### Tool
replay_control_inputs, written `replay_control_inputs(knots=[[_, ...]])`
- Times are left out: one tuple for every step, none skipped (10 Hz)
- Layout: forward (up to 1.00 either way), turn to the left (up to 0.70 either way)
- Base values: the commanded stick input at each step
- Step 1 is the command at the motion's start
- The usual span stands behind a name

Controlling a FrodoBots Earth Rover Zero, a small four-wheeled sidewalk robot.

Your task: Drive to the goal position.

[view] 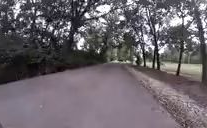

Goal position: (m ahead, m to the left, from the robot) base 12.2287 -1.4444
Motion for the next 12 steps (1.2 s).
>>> replay_control_inputs(knots=[[1.0, 0.0], [1.0, -0.02], [1.0, -0.04], [1.0, -0.06], [1.0, -0.08], [1.0, -0.07], [1.0, -0.03], [1.0, 0.0], [1.0, 0.01], [1.0, 0.01], [1.0, 0.01], [1.0, 0.01]])
